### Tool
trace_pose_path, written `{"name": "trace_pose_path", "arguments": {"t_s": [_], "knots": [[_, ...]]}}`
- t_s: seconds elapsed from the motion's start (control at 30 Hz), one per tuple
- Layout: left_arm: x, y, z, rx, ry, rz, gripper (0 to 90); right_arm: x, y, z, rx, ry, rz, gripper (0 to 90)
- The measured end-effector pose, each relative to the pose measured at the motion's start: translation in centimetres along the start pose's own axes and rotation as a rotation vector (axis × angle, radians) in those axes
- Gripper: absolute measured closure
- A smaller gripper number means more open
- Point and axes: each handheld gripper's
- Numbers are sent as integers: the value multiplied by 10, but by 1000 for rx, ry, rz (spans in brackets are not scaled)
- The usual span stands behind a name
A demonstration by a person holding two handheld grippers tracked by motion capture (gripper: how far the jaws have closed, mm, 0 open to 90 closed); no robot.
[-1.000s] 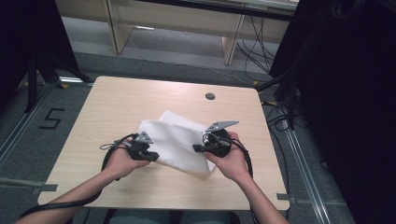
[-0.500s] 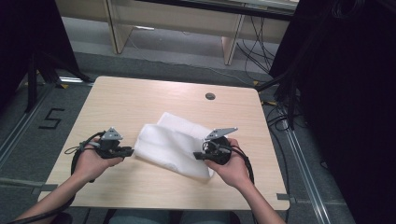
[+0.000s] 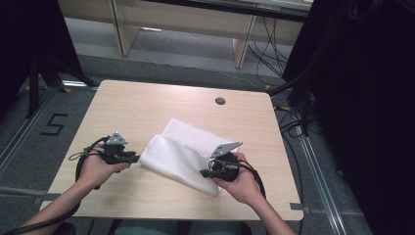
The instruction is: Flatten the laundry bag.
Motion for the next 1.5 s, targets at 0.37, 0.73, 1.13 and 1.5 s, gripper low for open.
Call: {"name": "trace_pose_path", "arguments": {"t_s": [0.37, 0.73, 1.13, 1.5], "knots": [[-35, -49, 29, 169, -31, 144, 687, -1, 0, 2, 15, 20, -7, 836], [-36, -47, 38, 129, 45, 180, 689, 15, 12, 15, -53, 116, -144, 838], [-36, -3, 10, 106, -86, 25, 498, 32, 22, 28, -84, 160, -169, 836], [-38, 9, 30, 137, -2, 36, 373, 38, 25, 31, -86, 181, -221, 833]]}}
Point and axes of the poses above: each handheld gripper's, and its own axes: z roughly forward along the jaws, x roughly out of its underside, y roughly to its left, and after that the axes turned 13 degrees about z, right-handed
